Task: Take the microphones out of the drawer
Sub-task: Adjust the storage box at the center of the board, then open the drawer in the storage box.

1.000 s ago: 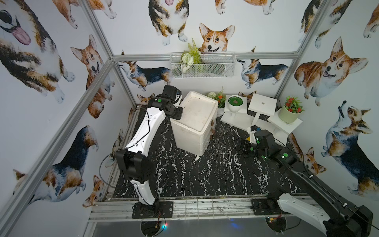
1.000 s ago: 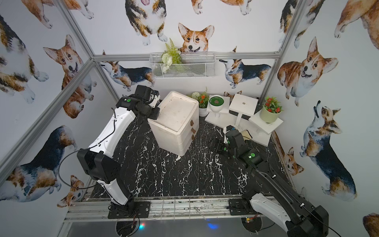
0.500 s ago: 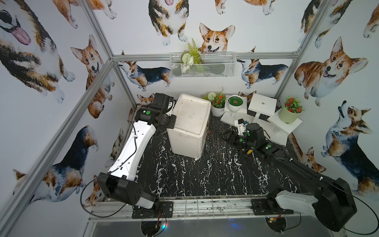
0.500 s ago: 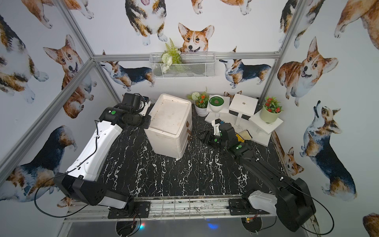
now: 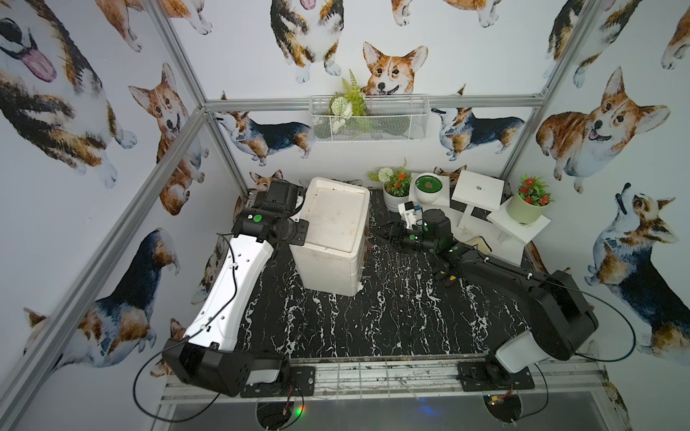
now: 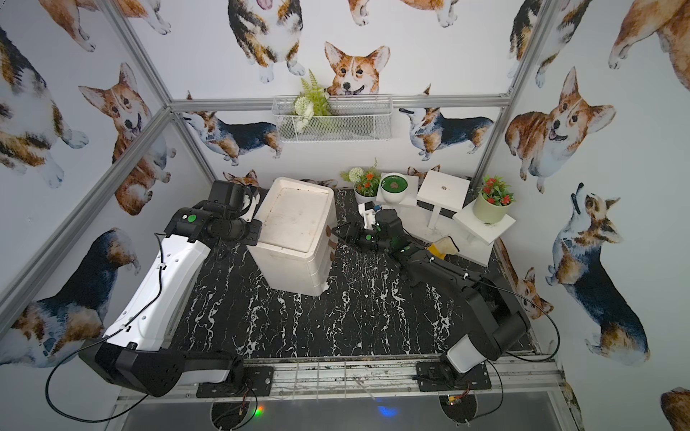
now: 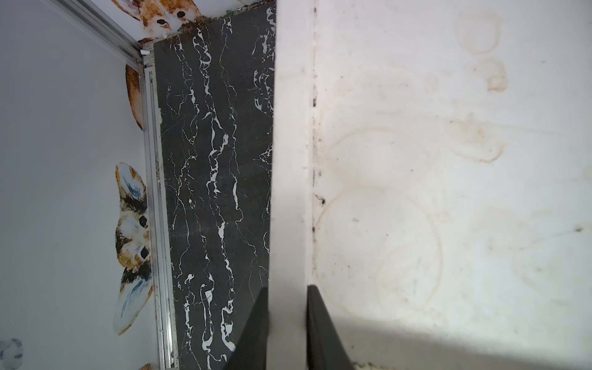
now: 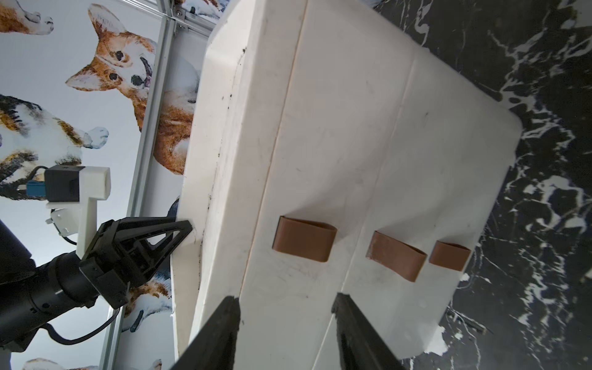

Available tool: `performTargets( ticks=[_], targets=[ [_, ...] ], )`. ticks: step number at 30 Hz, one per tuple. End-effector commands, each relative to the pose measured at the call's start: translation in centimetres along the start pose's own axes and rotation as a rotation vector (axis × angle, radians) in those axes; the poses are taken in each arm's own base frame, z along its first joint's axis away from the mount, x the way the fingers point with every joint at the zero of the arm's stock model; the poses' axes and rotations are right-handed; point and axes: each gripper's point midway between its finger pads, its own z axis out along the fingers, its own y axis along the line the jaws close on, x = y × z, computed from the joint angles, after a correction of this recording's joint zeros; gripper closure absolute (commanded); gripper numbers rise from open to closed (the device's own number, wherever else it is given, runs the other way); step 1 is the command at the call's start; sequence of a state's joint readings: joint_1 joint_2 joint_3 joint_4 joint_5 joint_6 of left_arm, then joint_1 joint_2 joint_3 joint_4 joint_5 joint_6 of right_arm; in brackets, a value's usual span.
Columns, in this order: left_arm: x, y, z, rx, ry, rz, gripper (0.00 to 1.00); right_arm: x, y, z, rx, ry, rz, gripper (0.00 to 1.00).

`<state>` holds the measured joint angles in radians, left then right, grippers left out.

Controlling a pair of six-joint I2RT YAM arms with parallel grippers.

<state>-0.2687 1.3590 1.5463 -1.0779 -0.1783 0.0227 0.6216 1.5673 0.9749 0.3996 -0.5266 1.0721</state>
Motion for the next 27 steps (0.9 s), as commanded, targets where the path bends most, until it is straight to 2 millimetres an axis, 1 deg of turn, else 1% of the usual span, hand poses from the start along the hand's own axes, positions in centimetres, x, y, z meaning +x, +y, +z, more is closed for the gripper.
performTargets(
  ticks=[1,6,10,15,16,19,22,27],
  targets=[
    [-0.7,0.7,0.5,-0.043,-0.034,0.007,0.83,-0.7,1.2,0.8,-0.077,-0.021,-0.001,0.48],
    [-0.7,0.5,0.7,-0.032,-0.032,0.008,0.79,-1.2,0.4,1.9,-0.094,-0.042,0.018,0.48],
    [-0.8,0.4,0.8,-0.025,-0.038,0.011,0.79,-1.8,0.4,2.8,-0.13,-0.06,0.027,0.47],
    [-0.9,0.2,0.7,-0.012,-0.045,0.007,0.78,-2.1,-0.2,4.0,-0.155,-0.065,0.062,0.47],
    [-0.9,0.2,0.7,-0.011,-0.045,0.006,0.78,-2.1,-0.1,4.2,-0.167,-0.064,0.069,0.49],
    [-0.8,0.3,0.7,-0.015,-0.049,0.005,0.78,-1.9,0.3,4.8,-0.205,-0.053,0.078,0.58],
    [-0.7,0.3,0.7,-0.021,-0.052,0.008,0.78,-2.0,0.1,5.0,-0.206,-0.065,0.082,0.65],
    [-0.4,0.6,0.7,-0.034,-0.052,0.013,0.78,-2.1,-0.2,5.0,-0.202,-0.076,0.089,0.86]
  ],
)
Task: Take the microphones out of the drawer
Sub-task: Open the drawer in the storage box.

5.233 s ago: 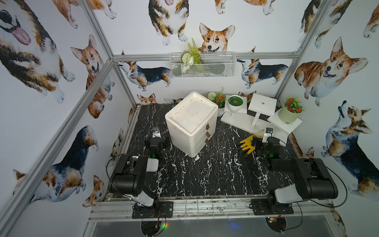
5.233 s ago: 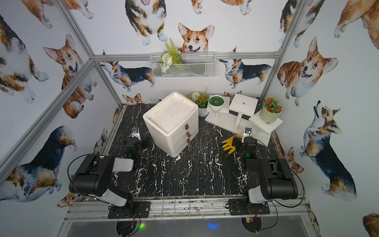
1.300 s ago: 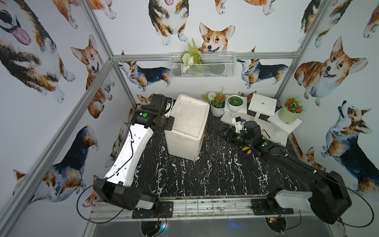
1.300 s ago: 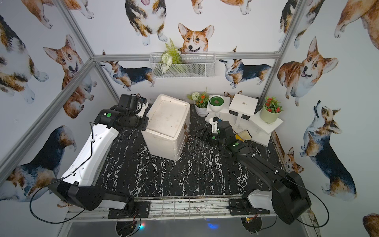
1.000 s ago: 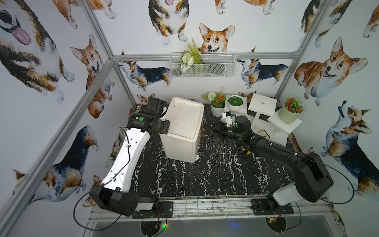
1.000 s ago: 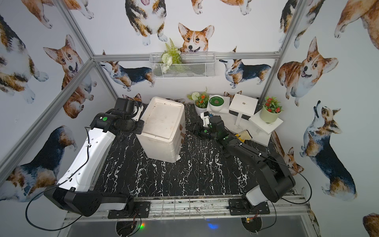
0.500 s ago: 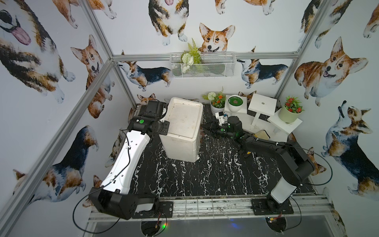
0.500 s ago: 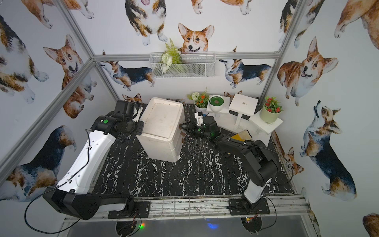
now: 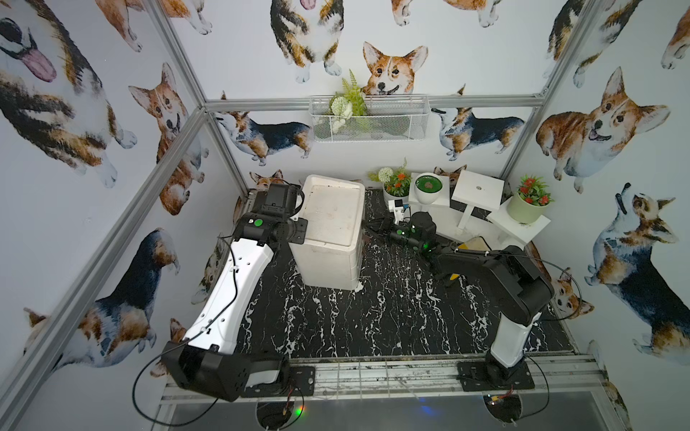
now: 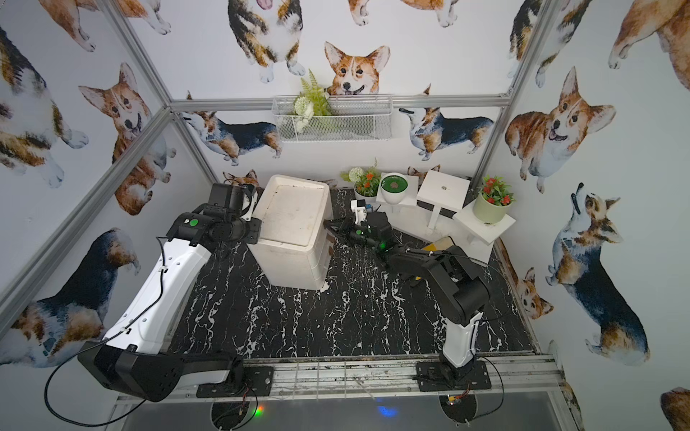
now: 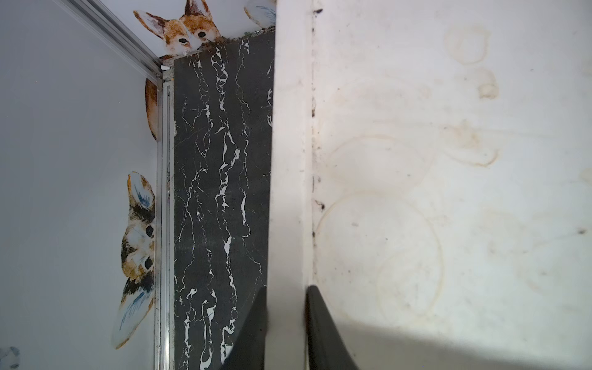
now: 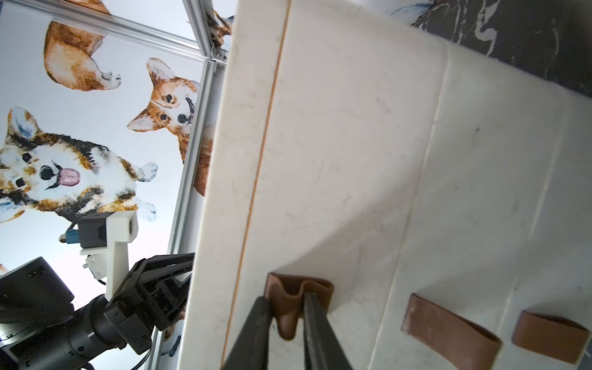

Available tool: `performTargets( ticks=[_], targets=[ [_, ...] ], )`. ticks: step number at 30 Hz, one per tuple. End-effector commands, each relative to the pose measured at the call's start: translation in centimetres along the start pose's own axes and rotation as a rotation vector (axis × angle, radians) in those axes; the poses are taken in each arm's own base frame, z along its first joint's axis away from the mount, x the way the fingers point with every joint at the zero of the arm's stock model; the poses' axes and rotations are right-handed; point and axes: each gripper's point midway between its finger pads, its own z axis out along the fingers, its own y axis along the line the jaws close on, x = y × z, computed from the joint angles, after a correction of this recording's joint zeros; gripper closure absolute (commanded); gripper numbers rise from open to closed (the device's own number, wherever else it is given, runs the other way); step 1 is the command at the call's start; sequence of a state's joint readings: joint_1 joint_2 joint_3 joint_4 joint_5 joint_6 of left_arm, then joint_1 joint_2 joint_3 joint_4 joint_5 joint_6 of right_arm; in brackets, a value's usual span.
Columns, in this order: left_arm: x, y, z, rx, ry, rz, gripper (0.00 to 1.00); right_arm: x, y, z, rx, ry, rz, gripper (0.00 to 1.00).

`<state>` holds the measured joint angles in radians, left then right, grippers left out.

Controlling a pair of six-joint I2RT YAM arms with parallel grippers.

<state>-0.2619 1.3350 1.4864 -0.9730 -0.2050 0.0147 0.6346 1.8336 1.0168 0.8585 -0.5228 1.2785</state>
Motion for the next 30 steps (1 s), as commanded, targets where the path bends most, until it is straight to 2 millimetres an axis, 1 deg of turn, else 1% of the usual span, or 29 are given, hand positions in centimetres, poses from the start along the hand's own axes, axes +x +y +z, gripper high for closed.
performTargets(
  ticks=[1,2,4,5,8,9,12,16,22,26,30],
  targets=[
    [0.4,0.0,0.0,-0.002,0.01,0.04,0.78,0.1,0.2,0.2,-0.013,-0.008,0.004,0.91],
    [0.5,0.0,0.1,-0.002,0.011,0.04,0.78,0.1,0.1,0.1,-0.011,-0.011,0.005,0.96],
    [0.5,0.1,0.1,-0.007,0.009,0.039,0.78,0.1,0.0,-0.1,-0.007,-0.016,0.004,1.0],
    [0.5,0.1,0.0,-0.01,0.009,0.04,0.79,0.2,-0.1,-0.3,0.0,-0.017,0.004,1.0],
    [0.5,0.2,-0.1,-0.014,0.004,0.04,0.88,0.3,-0.5,-1.1,0.023,-0.021,0.0,1.0],
    [0.6,0.2,-0.1,-0.014,0.005,0.038,0.89,0.3,-0.7,-1.4,0.031,-0.024,-0.001,1.0],
    [0.6,0.3,-0.1,-0.019,0.002,0.034,0.94,-0.1,-1.2,-2.9,0.057,-0.045,0.002,1.0],
    [0.6,0.4,-0.1,-0.022,0.0,0.03,0.99,-1.0,-2.0,-5.7,0.107,-0.075,-0.005,1.0],
    [0.6,0.6,-0.2,-0.033,-0.004,0.028,0.99,-1.9,-2.8,-10.6,0.244,-0.106,-0.052,1.0],
    [0.7,0.7,-0.2,-0.039,-0.008,0.028,0.98,-2.3,-2.7,-13.6,0.345,-0.121,-0.092,1.0],
    [0.6,0.7,-0.2,-0.041,-0.015,0.023,0.98,-2.6,-2.6,-15.8,0.441,-0.145,-0.125,1.0]
  ],
)
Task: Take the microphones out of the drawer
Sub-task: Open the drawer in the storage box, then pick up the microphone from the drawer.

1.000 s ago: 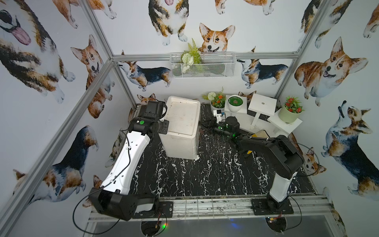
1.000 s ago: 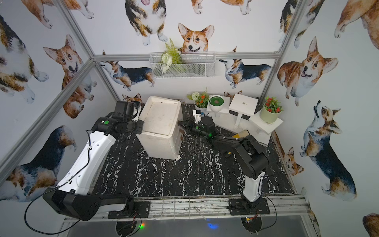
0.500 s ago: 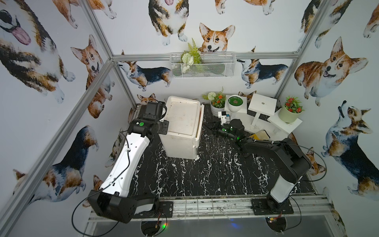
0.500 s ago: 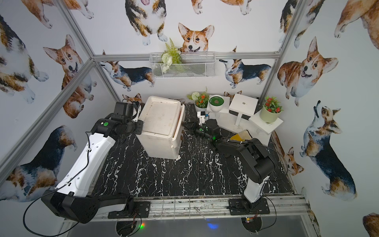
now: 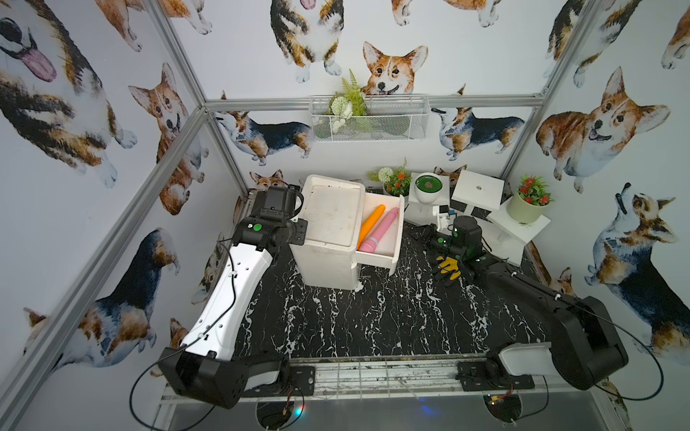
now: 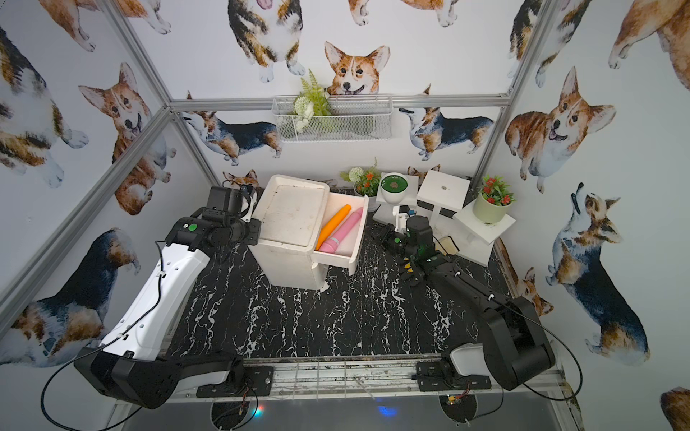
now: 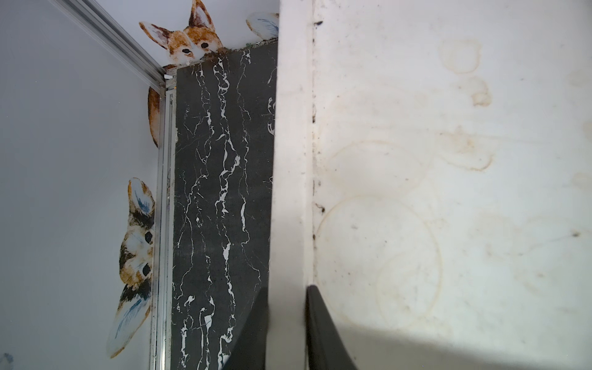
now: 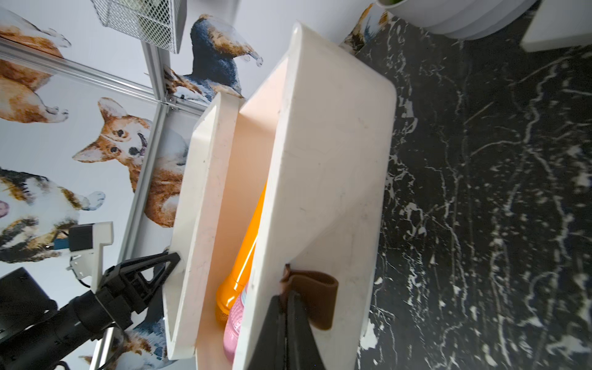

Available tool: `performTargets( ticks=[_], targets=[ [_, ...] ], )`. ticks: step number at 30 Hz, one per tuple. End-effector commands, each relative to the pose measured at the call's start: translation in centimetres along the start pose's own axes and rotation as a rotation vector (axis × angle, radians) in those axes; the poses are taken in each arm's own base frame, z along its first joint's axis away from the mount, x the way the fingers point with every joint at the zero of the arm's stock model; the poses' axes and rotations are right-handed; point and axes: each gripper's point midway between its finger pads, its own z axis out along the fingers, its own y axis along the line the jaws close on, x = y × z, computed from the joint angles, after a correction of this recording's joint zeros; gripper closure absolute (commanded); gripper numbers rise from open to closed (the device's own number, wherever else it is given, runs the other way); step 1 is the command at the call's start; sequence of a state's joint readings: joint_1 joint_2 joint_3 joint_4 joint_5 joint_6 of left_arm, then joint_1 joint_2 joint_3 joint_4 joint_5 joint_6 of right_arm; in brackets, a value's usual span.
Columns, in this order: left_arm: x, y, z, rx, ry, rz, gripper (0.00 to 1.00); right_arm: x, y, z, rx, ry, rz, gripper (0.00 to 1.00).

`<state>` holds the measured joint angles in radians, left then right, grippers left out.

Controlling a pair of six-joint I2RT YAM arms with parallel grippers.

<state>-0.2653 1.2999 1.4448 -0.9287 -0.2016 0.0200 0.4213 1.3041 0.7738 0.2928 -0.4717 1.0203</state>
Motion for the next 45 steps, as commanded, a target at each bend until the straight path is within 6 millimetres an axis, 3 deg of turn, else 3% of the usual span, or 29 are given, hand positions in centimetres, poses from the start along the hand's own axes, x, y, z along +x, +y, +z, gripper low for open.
performTargets(
  ticks=[1,6,8,10,11,15,20,21,28,32,37,45],
  targets=[
    [0.7,0.8,0.0,-0.046,0.023,0.022,0.98,0.0,-2.1,-1.6,0.15,-0.006,-0.056,1.0],
    [0.6,0.8,-0.1,-0.044,0.013,0.014,0.94,-0.7,-2.2,-2.7,0.221,-0.038,-0.069,1.0],
    [0.5,0.7,-0.2,-0.038,0.008,0.009,0.86,-1.0,-1.9,-2.9,0.231,-0.043,-0.073,0.79],
    [0.4,0.7,-0.3,-0.034,0.002,0.004,0.75,-1.3,-1.5,-3.1,0.246,-0.046,-0.074,0.62],
    [0.4,0.6,-0.4,-0.03,-0.002,0.003,0.71,-1.5,-1.4,-3.3,0.257,-0.049,-0.077,0.57],
    [0.1,0.5,-1.2,-0.013,-0.026,-0.016,0.43,-2.3,-0.5,-4.4,0.314,-0.063,-0.086,0.51],
    [-0.5,0.6,-2.6,-0.002,-0.078,-0.056,0.04,-2.4,2.0,-6.0,0.455,-0.064,-0.145,0.41],
    [-0.6,0.6,-2.9,0.001,-0.091,-0.064,0.0,-2.3,2.7,-6.2,0.486,-0.054,-0.17,0.41],
    [-1.0,0.2,-4.4,0.047,-0.174,-0.129,0.0,-0.4,6.7,-5.5,0.614,0.041,-0.226,0.45],
    [-1.1,-0.1,-4.4,0.07,-0.225,-0.154,0.0,1.3,7.7,-4.5,0.717,0.102,-0.254,0.47],
    [-1.0,-0.2,-3.9,0.071,-0.253,-0.163,0.0,3.0,7.4,-2.3,0.8,0.16,-0.248,0.49],
    [-1.2,-0.2,-3.1,0.058,-0.293,-0.14,0.0,4.0,6.2,0.5,0.847,0.141,-0.175,0.5]
  ],
)
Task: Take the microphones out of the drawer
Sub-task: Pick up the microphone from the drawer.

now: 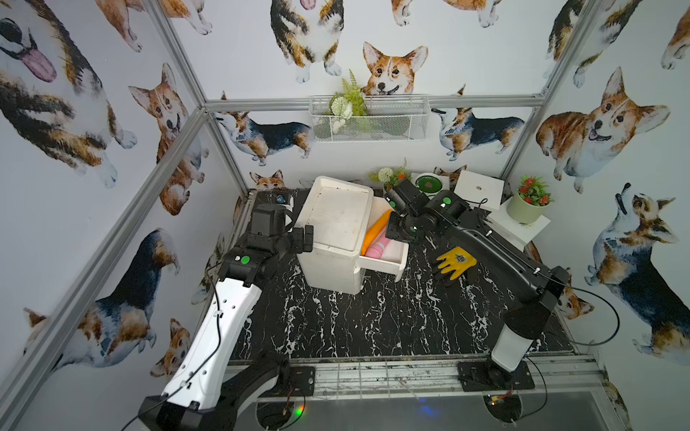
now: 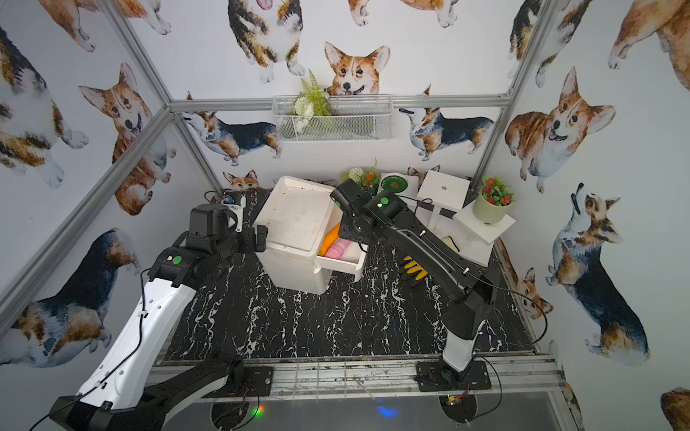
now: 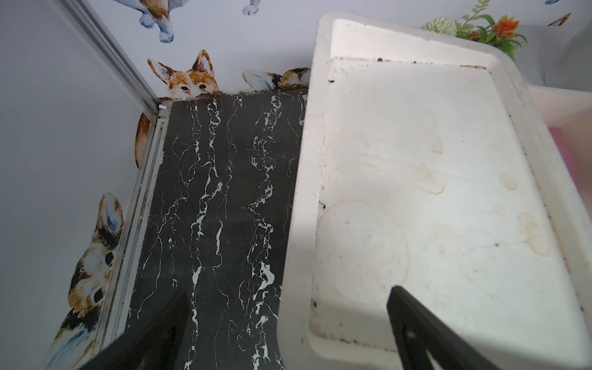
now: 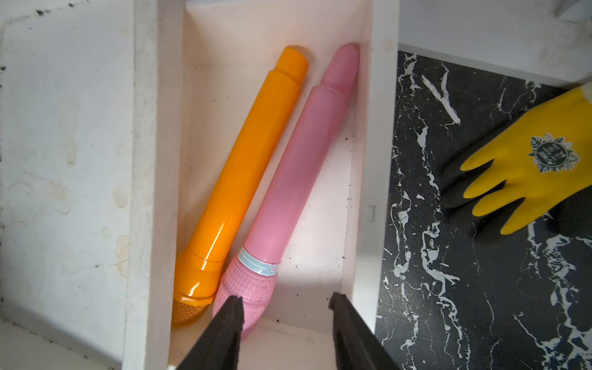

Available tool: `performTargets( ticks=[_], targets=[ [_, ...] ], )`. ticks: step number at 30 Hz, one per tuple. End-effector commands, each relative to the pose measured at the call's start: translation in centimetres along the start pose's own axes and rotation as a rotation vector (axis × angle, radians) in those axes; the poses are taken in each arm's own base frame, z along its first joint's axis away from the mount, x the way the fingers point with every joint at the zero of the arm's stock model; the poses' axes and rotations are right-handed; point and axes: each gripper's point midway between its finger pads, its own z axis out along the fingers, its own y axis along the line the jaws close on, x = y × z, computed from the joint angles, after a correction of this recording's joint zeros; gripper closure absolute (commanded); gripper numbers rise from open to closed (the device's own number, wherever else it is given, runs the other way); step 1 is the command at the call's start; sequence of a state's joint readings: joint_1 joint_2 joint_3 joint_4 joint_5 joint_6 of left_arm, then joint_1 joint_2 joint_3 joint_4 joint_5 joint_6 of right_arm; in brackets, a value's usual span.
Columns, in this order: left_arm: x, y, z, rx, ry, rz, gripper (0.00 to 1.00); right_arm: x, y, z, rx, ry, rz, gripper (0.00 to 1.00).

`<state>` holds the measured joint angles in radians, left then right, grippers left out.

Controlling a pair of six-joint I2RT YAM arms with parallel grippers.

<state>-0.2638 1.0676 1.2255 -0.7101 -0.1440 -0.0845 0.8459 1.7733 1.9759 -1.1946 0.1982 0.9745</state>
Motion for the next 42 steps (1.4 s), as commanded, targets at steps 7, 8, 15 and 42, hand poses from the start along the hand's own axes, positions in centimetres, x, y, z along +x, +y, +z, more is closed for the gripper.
performTargets(
  ticks=[7,8,15,42],
  targets=[
    [-1.3,0.3,0.0,-0.017,-0.101,0.016,0.0,0.2,0.7,2.1,0.069,-0.006,0.104,0.51],
    [-1.3,0.3,0.0,-0.017,-0.105,0.016,0.0,0.2,0.6,2.3,0.078,-0.008,0.118,0.51],
    [-1.2,0.4,-0.2,-0.021,-0.115,0.017,0.0,0.0,0.3,3.4,0.131,-0.031,0.168,0.51],
    [-0.6,0.8,-1.0,-0.028,-0.141,0.015,0.0,1.6,0.2,8.8,0.186,0.005,0.202,0.59]
  ],
)
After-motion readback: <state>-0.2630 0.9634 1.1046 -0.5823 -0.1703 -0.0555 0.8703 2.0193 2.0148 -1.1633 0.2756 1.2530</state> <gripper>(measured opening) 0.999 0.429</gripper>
